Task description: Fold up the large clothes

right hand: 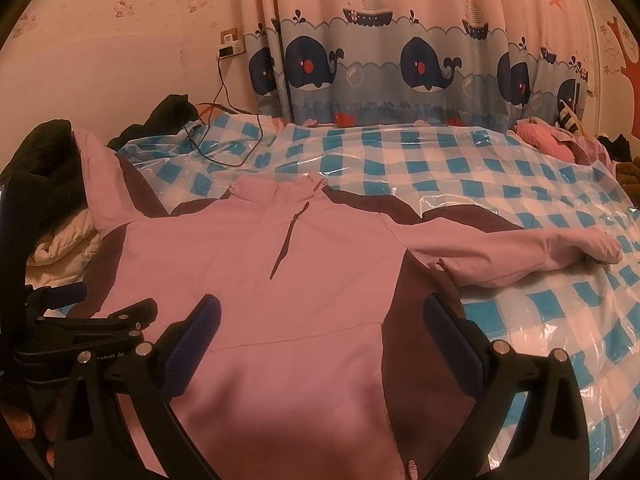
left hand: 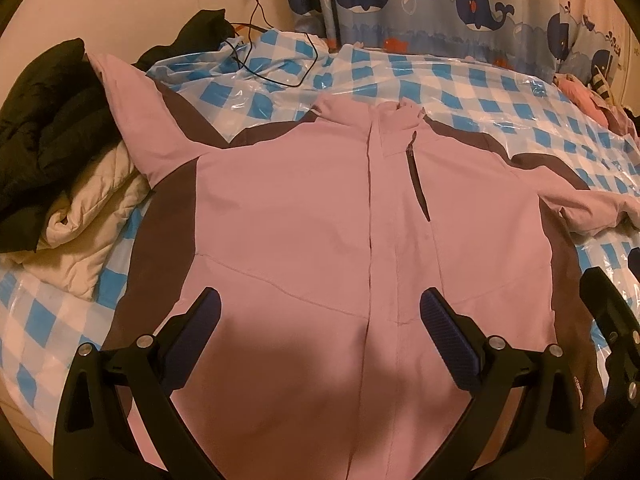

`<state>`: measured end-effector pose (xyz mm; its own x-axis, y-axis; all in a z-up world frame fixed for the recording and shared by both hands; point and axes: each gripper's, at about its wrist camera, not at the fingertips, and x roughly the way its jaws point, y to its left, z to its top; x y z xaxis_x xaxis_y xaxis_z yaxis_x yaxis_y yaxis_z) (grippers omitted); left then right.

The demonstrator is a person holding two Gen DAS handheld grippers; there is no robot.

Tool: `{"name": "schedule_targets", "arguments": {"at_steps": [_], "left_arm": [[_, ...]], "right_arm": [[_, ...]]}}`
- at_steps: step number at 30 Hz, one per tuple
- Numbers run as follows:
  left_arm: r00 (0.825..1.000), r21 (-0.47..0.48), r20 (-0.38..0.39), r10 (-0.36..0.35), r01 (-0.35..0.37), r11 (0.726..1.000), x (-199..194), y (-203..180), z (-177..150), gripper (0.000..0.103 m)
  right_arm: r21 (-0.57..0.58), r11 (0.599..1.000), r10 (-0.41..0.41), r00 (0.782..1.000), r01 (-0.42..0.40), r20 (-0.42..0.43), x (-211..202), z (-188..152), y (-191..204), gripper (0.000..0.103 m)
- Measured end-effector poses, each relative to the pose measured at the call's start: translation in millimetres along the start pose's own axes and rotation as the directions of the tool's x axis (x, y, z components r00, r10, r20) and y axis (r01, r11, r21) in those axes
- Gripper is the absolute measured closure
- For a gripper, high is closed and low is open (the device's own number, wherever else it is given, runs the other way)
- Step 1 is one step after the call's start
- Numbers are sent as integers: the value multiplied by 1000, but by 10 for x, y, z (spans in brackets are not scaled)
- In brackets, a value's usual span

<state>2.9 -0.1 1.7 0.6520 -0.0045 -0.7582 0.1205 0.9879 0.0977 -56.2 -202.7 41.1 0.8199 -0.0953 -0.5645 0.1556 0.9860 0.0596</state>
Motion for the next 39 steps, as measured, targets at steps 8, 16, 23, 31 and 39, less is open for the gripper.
{"name": "schedule_targets", "arguments": {"at_steps": [8,16,23,31,39], "left_arm": [[1000,0,1,-1,1,1000,8,-31,15,7],[1000,-2,-7,-10,9,1000,34,-80,42,7],[999,-6,-22,-29,29,1000,129,-166,95,7],[998,19,-55,-41,42,999,238,-289,39,7],[994,6,-97,-45,46,999,430,-356,26,7]], "right_arm": [[20,1000,4,1000,-4,-8,-7,-34,-43,6],[60,998,23,999,-22,-22,27,19,-188,6],[241,963,139,988,-119,-71,107,125,-670,6],[693,716,172,983,-82,-62,100,122,-2617,6],[875,483,156,979,37,-128,574,112,-4455,6]]}}
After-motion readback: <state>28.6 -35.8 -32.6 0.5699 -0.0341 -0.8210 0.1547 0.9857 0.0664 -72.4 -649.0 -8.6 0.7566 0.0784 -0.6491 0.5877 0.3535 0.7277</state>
